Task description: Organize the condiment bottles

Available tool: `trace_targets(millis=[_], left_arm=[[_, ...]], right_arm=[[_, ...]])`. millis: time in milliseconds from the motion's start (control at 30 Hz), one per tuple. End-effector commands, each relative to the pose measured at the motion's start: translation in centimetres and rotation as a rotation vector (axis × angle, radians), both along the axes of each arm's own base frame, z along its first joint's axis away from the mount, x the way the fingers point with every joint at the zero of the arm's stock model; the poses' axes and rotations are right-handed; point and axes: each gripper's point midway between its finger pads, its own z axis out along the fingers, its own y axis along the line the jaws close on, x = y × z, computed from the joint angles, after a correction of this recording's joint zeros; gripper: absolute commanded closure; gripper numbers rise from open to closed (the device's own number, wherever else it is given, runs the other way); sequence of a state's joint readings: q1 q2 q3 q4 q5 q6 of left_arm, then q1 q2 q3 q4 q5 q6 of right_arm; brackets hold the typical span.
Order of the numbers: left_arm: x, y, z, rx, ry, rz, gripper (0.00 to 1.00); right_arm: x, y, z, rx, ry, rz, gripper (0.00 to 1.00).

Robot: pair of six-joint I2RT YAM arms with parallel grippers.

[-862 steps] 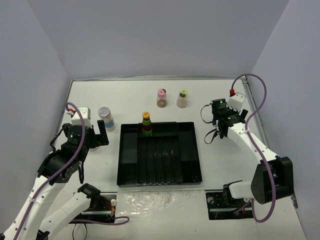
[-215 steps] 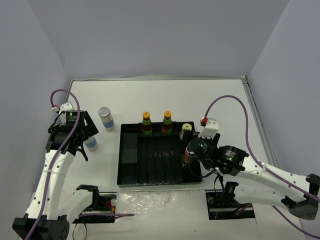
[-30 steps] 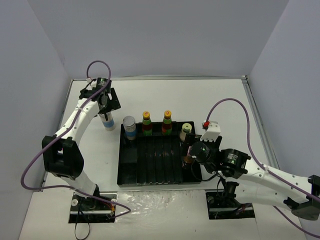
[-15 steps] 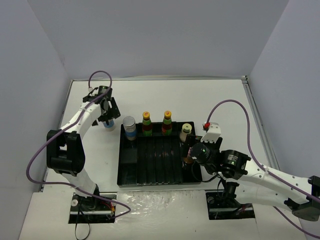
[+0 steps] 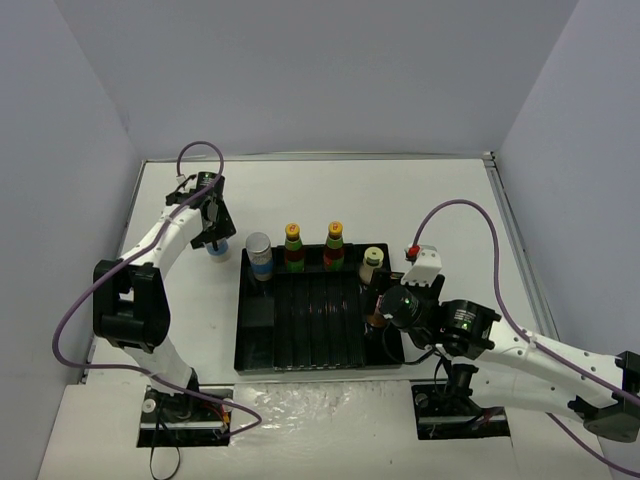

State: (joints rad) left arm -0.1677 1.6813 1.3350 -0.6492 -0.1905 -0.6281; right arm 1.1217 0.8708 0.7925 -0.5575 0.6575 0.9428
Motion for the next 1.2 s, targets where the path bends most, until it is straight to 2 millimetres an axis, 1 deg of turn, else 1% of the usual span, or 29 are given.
trace_targets(millis=[0,100,133,200,333,467,633,700,733,967,1033,1167], left_arm=[[1.2,0.4,6.5,0.007,-0.172,0.003,1.0],[0.6,0.5,9.2,0.019,-0.218,-0.008,1.0],[0.4,0.6,9.4,0.022,-0.217,-0.009,1.0],[-0.3,0.7,10.7,0.023,-0.239,-0.011,1.0],[-1.7,0.4,12.0,0.012,-0.261,-0.02,1.0],[-3.4,-0.4,13.1,0.003,-0.281,-0.048,1.0],[-6.6,-1.7,14.4,-0.004,-0.305,-0.09,1.0],[-7.7,-2.6,14.5,-0.007,-0.306,-0.12,1.0],[-8.6,-2.6,14.5,-0.005,-0.303,-0.124,1.0],[-12.7,-3.9,14.1,-0.033,-0.294,-0.181,1.0],[-13.7,-4.1,13.6,-0.038,-0.28,-0.193,1.0],[-15.1,-5.4,12.3,-0.046,-0.256,-0.248,1.0]], right_arm=[[0.6,0.4,0.4,0.011,-0.026,-0.027,0.01],[0.7,0.5,0.3,-0.004,-0.024,-0.028,0.01],[0.7,0.6,0.3,-0.003,-0.025,-0.029,0.01],[0.8,0.6,0.4,-0.005,-0.028,-0.03,0.01],[0.9,0.6,0.6,-0.005,-0.034,-0.03,0.01],[0.9,0.7,0.7,-0.006,-0.037,-0.028,0.01],[1.0,0.7,0.8,-0.013,-0.039,-0.029,0.01],[1.1,0.7,0.8,-0.016,-0.04,-0.03,0.01],[1.1,0.7,0.9,-0.015,-0.043,-0.03,0.01],[1.3,1.0,1.1,-0.021,-0.048,-0.031,0.01],[1.4,1.0,1.3,-0.02,-0.054,-0.034,0.01],[1.6,1.1,1.7,-0.016,-0.06,-0.035,0.0]])
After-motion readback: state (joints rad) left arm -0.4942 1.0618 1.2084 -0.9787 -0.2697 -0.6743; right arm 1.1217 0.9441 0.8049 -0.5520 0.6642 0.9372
